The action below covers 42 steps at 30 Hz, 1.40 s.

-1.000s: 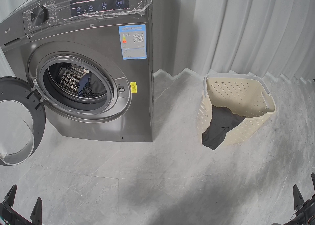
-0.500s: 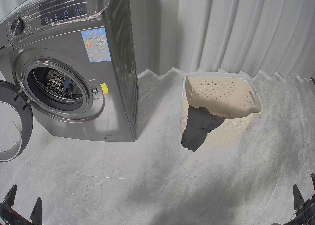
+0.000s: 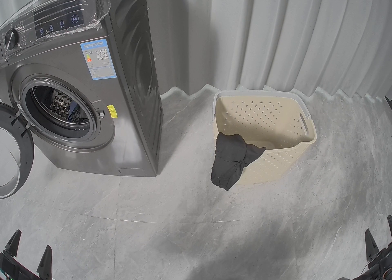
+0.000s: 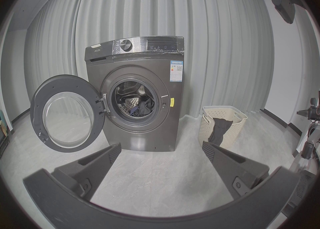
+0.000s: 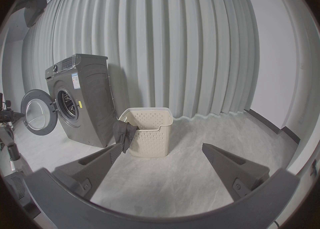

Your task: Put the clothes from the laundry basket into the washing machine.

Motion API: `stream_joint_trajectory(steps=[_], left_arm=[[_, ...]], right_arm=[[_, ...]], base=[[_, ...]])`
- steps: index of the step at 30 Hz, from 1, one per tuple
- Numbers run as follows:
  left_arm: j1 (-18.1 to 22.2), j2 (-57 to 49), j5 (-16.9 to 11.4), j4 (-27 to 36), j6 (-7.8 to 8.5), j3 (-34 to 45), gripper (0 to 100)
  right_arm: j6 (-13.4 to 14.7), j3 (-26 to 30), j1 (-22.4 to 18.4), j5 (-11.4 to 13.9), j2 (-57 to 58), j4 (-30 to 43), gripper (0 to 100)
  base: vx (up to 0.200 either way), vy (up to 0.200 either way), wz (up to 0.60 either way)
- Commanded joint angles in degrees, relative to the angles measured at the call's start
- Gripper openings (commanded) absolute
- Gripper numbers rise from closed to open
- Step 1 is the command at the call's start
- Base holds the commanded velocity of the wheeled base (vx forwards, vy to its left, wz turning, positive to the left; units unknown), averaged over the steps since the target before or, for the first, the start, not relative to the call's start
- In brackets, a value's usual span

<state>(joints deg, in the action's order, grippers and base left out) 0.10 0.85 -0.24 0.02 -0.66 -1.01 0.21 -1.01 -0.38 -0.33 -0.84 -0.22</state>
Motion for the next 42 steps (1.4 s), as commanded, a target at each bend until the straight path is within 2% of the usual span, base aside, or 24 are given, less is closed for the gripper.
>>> stream_joint_trajectory(steps=[1, 2, 3, 4, 5, 8, 9, 10, 12, 14, 20, 24, 26, 27, 30, 31, 33, 35, 36, 39, 42], left_arm=[[0.1, -0.9, 0.0, 0.0, -0.04, 1.0, 100], [0.1, -0.9, 0.0, 0.0, -0.04, 1.0, 100], [0.1, -0.9, 0.0, 0.0, -0.04, 1.0, 100], [0.1, -0.9, 0.0, 0.0, 0.04, 1.0, 100], [0.1, -0.9, 0.0, 0.0, 0.13, 1.0, 100], [0.1, -0.9, 0.0, 0.0, 0.04, 1.0, 100], [0.1, -0.9, -0.1, 0.0, 0.13, 1.0, 100], [0.1, -0.9, -0.1, 0.0, 0.13, 1.0, 100], [0.1, -0.9, 0.0, 0.0, 0.13, 1.0, 100], [0.1, -0.9, 0.0, 0.0, -0.04, 1.0, 100], [0.1, -0.9, 0.1, 0.0, -0.04, 1.0, 100], [0.1, -0.9, -0.1, 0.0, 0.57, 1.0, 100], [0.1, -0.9, 0.0, 0.0, 0.75, 1.0, 100], [0.1, -0.9, -0.1, 0.0, 0.66, 1.0, 100], [0.1, -0.9, -0.1, 0.0, 0.48, 1.0, 100], [0.1, -0.9, -0.1, 0.0, 0.48, 1.0, 100], [0.1, -0.9, 0.0, 0.0, 0.39, 1.0, 100], [0.1, -0.9, 0.0, 0.0, 0.22, 1.0, 100], [0.1, -0.9, 0.0, 0.0, 0.22, 1.0, 100], [0.1, -0.9, 0.1, 0.0, 0.13, 1.0, 100], [0.1, -0.9, 0.1, 0.0, -0.04, 1.0, 100]], right_arm=[[-0.6, -2.2, 0.1, 0.2, 0.8, -2.8, 100], [-0.5, -6.7, 0.2, 0.4, -0.1, -4.0, 100], [-0.4, -8.2, 0.2, 0.6, -0.5, -4.0, 100], [-0.5, -12.3, 0.1, 0.9, -3.4, -3.0, 100], [-0.5, -13.1, 0.0, 1.0, -5.2, -2.2, 100], [-0.5, -13.4, 0.1, 1.6, -6.9, -1.4, 100], [0.0, -11.4, 0.2, 6.0, -13.7, 0.2, 100], [0.1, -10.3, 0.0, 7.6, -16.4, 0.2, 100], [0.1, -9.8, 0.0, 8.5, -18.1, -0.2, 100], [0.3, -9.5, 0.1, 10.6, -23.5, -0.8, 100], [0.3, -11.3, 0.1, 12.5, -30.1, -2.9, 100], [-2.1, -13.0, 0.7, 13.6, -38.1, -4.9, 100], [-3.0, -13.9, 2.6, 15.0, -42.5, -5.9, 100], [-3.0, -15.2, 5.1, 15.9, -46.2, -7.1, 100], [-2.1, -17.2, 11.9, 16.2, -52.9, -9.7, 100], [-1.1, -17.5, 15.5, 16.1, -55.6, -11.5, 100], [1.7, -18.0, 19.6, 15.5, -60.2, -14.6, 100], [4.4, -19.0, 21.4, 15.1, -66.6, -19.0, 100], [5.2, -19.6, 21.7, 14.0, -69.9, -21.6, 100], [5.6, -20.0, 22.2, 12.9, -72.6, -23.8, 100], [6.7, -20.3, 24.5, 11.4, -81.0, -30.9, 100]], base=[[0.200, 0.000, 0.00], [0.200, 0.000, 0.00], [0.200, 0.000, 0.00], [0.200, 0.000, 0.00], [0.000, 0.000, 0.00], [0.000, 0.000, 0.00], [0.000, 0.000, 0.00], [0.000, -0.200, 0.00], [0.000, -0.200, 0.00], [0.000, -0.200, 0.00], [0.000, -0.200, 0.00], [0.000, -0.100, 0.00], [0.000, 0.000, 0.00], [0.000, 0.000, 0.00], [0.133, 0.000, 0.00], [0.200, 0.000, 0.00], [0.200, 0.000, 0.00], [0.200, 0.000, 0.00], [0.200, 0.000, 0.00], [0.200, 0.000, 0.00], [0.067, 0.000, 0.00]])
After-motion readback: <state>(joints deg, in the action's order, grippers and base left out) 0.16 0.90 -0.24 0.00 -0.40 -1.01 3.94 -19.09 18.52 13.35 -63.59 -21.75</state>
